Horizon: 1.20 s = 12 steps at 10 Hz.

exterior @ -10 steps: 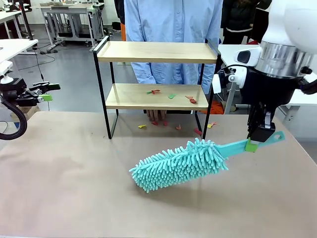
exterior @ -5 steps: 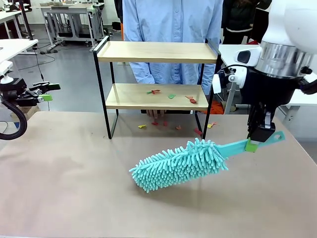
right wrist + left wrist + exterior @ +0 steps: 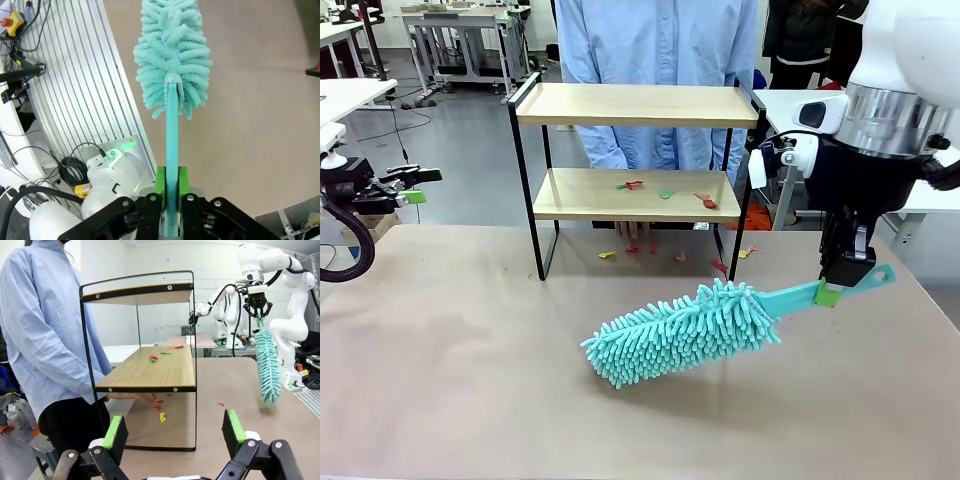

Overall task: Clean the shelf.
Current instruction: Clean the specific section of the Shelf indicated by the human with the Duster.

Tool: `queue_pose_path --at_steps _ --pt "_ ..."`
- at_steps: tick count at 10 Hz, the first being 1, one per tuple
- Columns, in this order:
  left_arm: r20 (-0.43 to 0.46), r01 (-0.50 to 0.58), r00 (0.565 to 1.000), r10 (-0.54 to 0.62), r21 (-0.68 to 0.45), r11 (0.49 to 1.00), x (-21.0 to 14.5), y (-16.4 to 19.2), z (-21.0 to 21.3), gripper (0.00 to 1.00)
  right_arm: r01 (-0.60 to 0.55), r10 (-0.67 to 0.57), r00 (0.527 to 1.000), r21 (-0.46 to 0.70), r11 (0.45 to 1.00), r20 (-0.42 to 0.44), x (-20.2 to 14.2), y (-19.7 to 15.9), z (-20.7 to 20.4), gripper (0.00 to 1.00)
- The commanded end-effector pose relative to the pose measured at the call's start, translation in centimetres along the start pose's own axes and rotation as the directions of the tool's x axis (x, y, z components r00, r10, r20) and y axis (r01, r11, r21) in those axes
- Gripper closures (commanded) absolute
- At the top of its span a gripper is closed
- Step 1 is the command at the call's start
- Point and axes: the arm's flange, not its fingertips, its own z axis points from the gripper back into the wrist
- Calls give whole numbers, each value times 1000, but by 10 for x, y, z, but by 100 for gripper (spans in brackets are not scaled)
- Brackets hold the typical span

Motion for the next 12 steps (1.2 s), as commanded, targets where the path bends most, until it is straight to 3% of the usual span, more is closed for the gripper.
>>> queue_pose_path --at_steps 1,6,9,11,12 --pt "1 2 1000 -2 -2 1000 4 -3 -1 0 0 0 1000 5 1000 7 1 2 5 87" --pt "1 2 1000 -2 -2 1000 4 -3 -1 0 0 0 1000 0 1000 0 0 0 0 87" --pt "1 2 1000 -2 -2 1000 4 -3 -1 0 290 -280 954 -96 952 109 62 27 9 87" --pt "1 2 1000 -2 -2 1000 4 -3 -1 0 421 -398 900 -123 899 178 102 41 10 87" --pt "1 2 1000 -2 -2 1000 4 -3 -1 0 515 -491 855 -159 843 167 121 46 7 87"
